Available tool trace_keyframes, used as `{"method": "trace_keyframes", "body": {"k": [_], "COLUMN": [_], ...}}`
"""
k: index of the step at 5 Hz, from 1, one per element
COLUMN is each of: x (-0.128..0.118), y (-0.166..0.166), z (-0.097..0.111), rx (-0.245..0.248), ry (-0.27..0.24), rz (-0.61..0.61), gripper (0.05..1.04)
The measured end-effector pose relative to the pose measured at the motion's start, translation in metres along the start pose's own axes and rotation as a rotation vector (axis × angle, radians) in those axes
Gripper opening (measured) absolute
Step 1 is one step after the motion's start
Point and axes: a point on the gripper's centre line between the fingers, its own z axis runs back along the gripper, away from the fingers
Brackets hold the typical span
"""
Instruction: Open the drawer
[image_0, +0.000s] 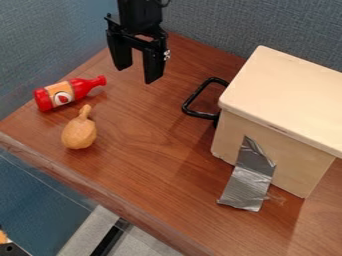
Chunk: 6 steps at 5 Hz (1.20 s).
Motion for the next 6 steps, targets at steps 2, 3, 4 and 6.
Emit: {"method": "trace_keyframes", "body": {"k": [2,3,4,6], "x": [-0.002,0.001,0.009,0.028], "y": [0.000,-0.008,-0.014,-0.027], "z": [-0.011,-0.015,-0.015,-0.015], "rx": [-0.010,-0.008,0.008,0.017], "ry": [0.025,0.020,-0.029,-0.111], "rz": [-0.025,-0.077,-0.068,0.002], "gripper": [1.000,1.000,1.000,1.000]}}
